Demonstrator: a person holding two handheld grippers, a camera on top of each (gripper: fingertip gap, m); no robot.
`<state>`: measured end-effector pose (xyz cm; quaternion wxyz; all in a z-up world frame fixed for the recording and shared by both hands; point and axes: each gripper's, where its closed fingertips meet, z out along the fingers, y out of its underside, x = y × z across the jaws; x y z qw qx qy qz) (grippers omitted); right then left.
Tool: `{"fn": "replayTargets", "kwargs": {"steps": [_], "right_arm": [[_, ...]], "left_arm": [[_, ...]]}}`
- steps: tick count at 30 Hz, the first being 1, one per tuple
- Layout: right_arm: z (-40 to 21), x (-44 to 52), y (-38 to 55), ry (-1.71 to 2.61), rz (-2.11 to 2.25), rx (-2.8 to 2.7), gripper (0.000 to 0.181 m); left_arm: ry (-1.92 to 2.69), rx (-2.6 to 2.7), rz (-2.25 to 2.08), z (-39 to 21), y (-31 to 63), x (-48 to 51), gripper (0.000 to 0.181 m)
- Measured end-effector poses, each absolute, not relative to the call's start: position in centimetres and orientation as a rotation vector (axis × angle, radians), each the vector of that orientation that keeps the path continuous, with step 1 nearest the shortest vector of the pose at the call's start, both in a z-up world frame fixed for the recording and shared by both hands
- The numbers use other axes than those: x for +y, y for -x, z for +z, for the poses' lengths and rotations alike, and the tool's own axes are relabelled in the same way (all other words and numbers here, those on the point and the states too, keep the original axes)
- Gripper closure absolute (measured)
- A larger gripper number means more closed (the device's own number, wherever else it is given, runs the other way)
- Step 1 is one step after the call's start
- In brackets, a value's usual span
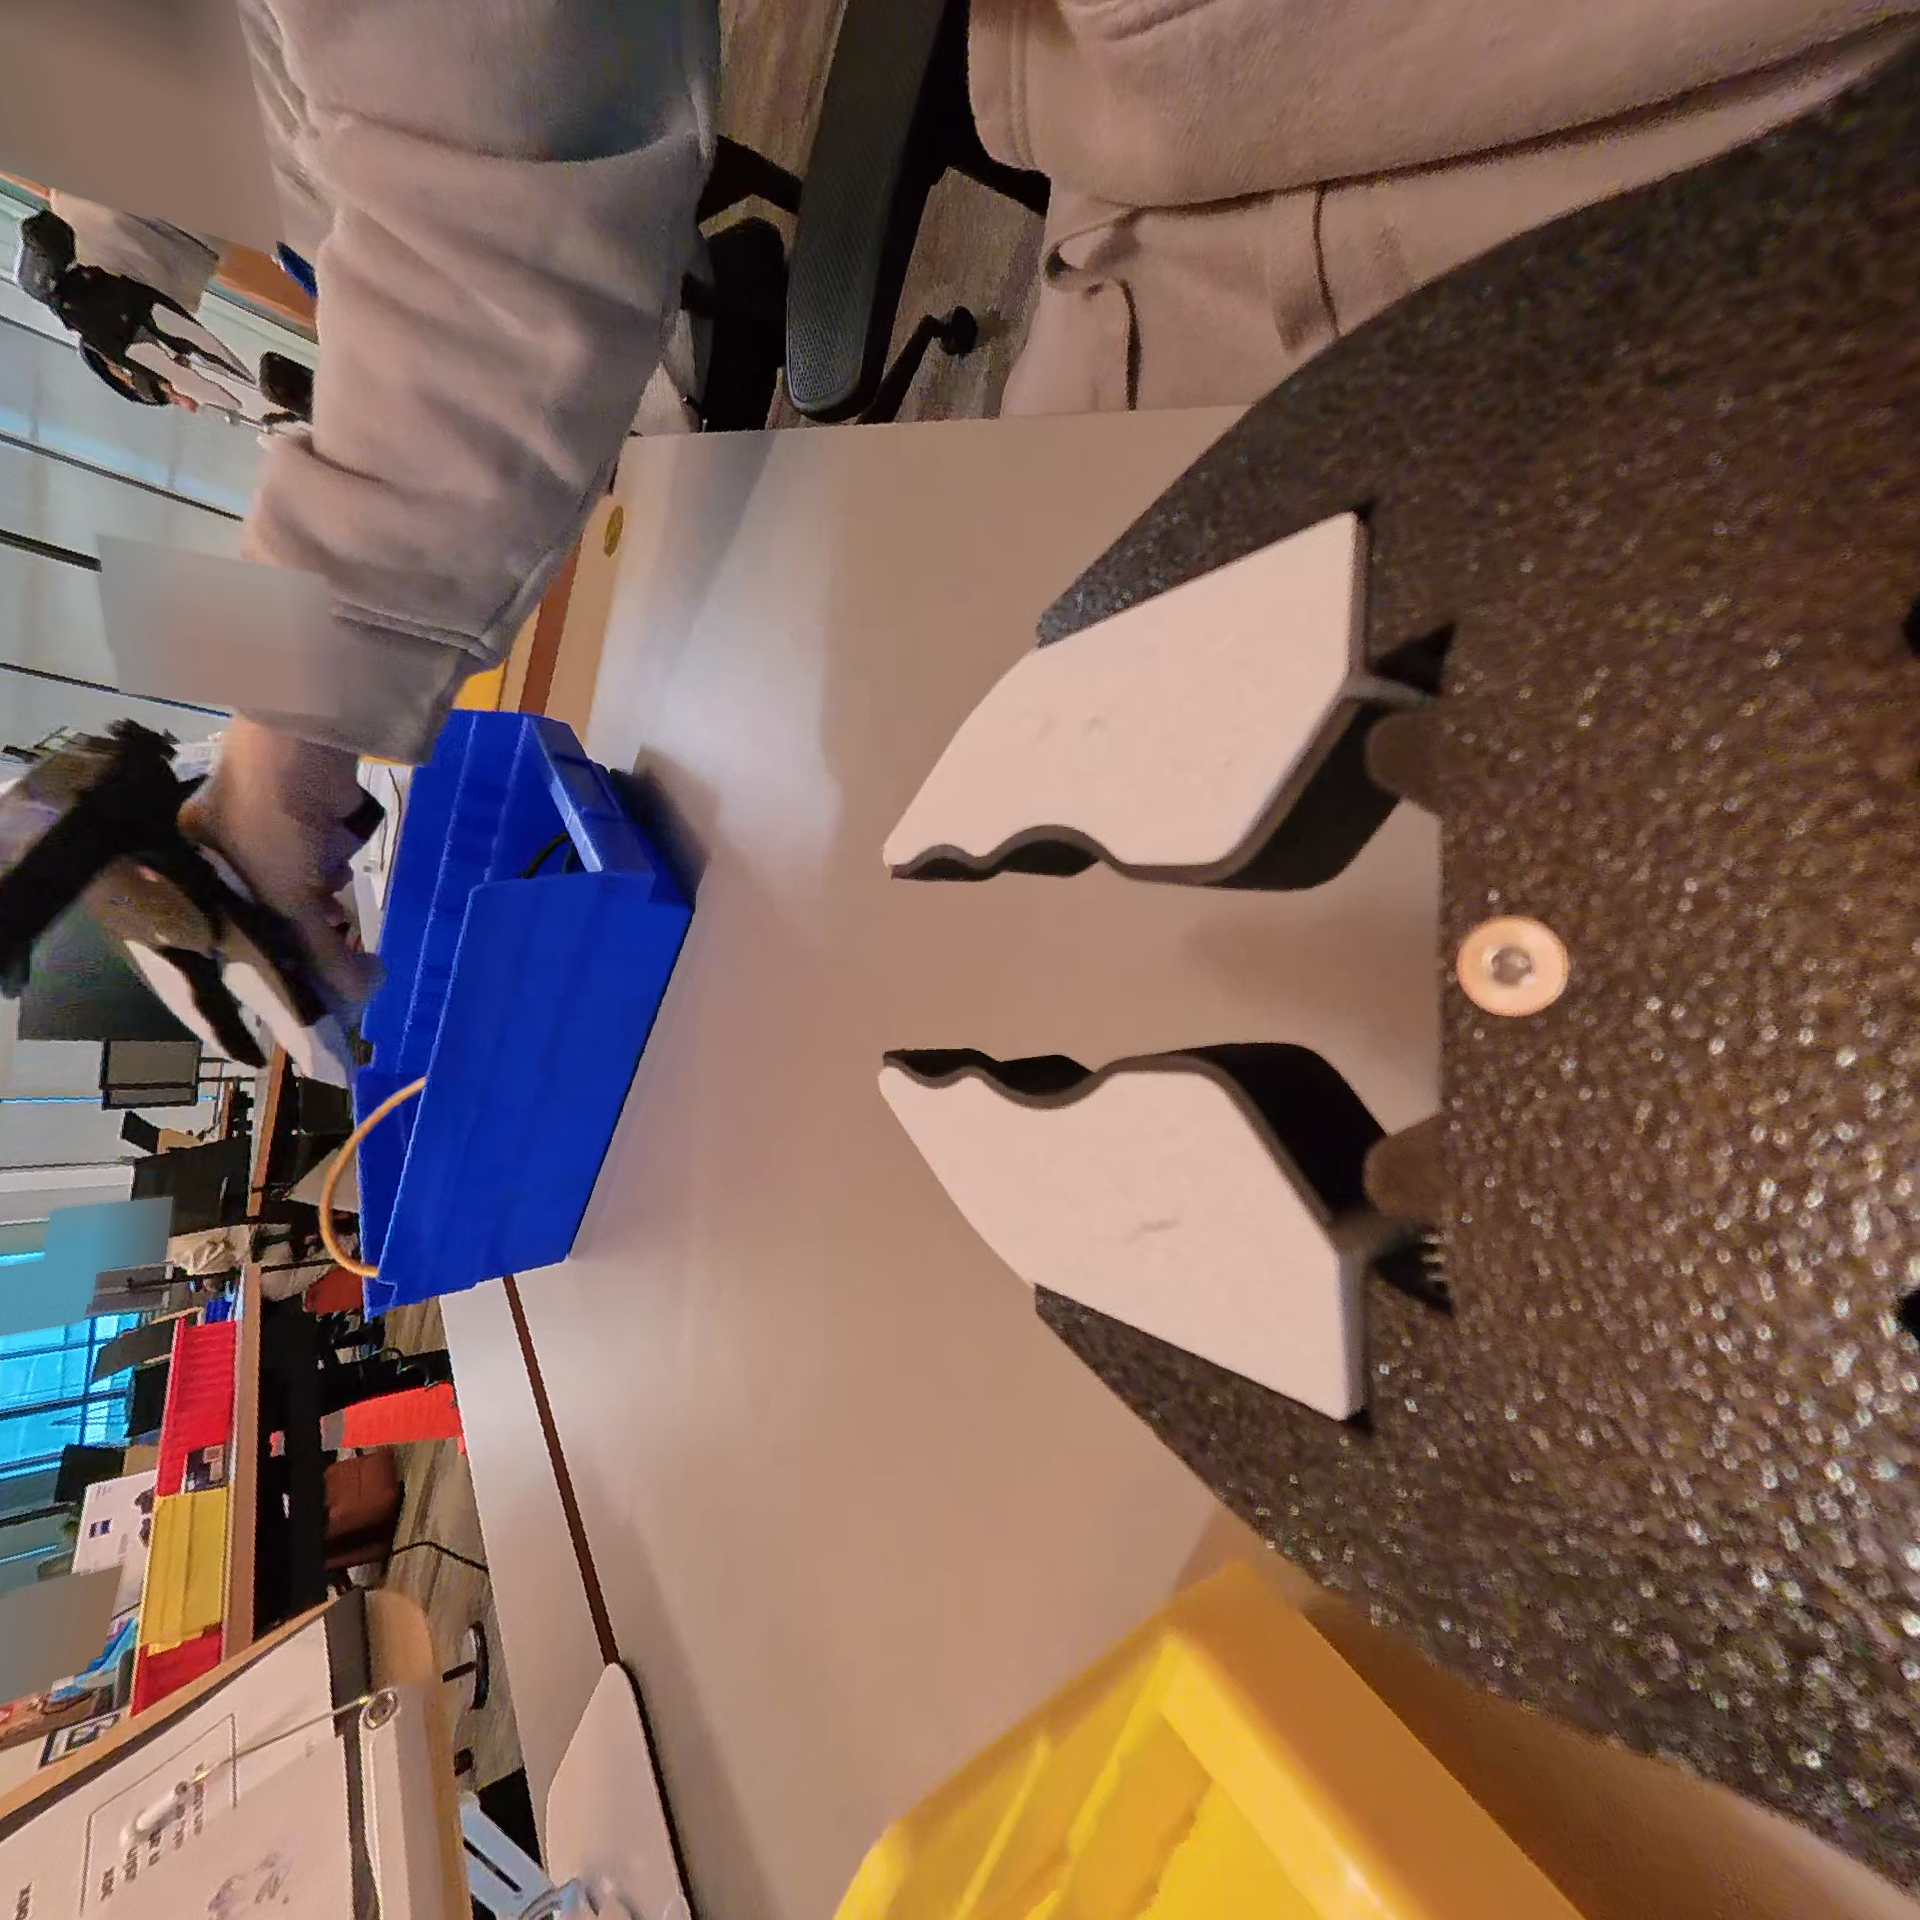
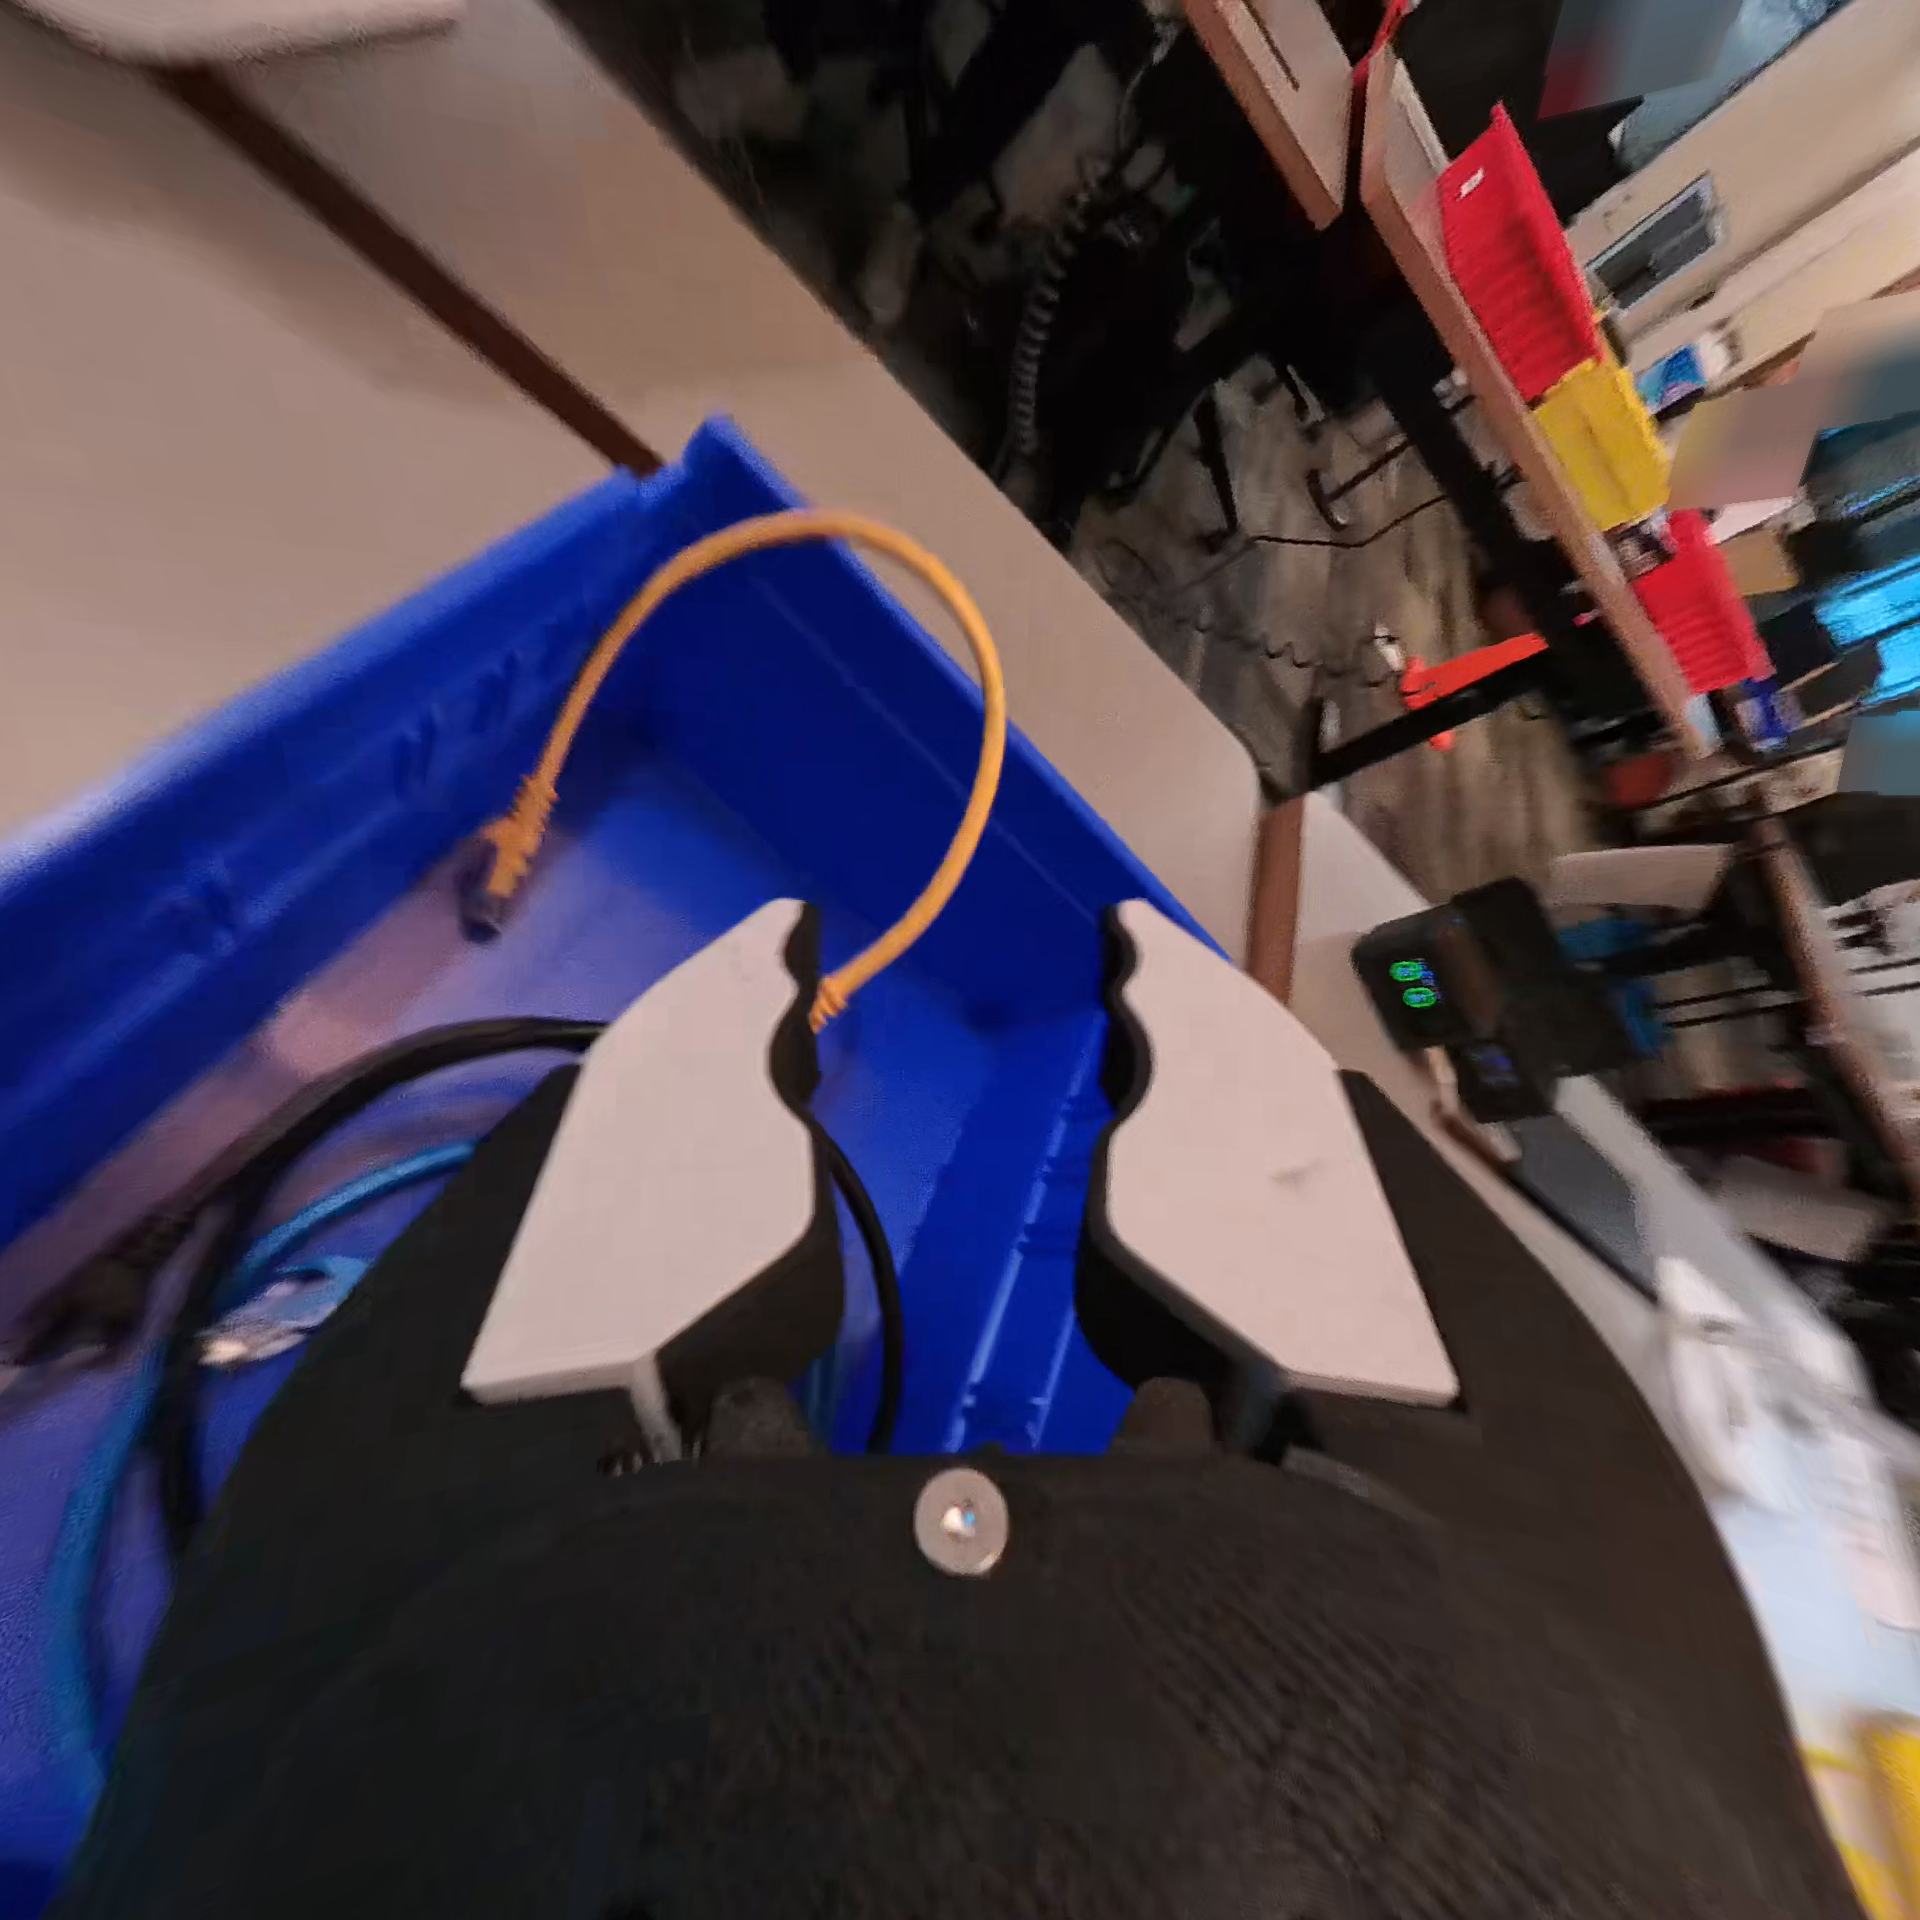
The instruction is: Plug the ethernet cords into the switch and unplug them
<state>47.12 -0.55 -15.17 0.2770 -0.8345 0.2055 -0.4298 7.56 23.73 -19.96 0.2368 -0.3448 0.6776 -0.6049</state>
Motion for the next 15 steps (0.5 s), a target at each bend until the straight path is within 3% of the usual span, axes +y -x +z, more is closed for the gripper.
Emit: {"fn": "replayTargets", "kwargs": {"steps": [3, 8, 15], "right_arm": [[-12.0, -1.0, -45.3, 2.014, -0.878, 0.706, 0.101], [-10.1, -5.3, -39.4, 1.753, -0.712, 0.832, 0.096], [-15.2, -11.3, -33.5, 1.669, -0.796, 1.042, 0.089]], "left_arm": [[0.942, 1.862, -1.641, -19.9, -7.6, 23.4, 0.150], [1.025, 1.851, -1.542, -20.1, -9.2, 22.5, 0.146], [1.284, 1.850, -1.294, -19.6, -17.1, 17.6, 0.126]]}}
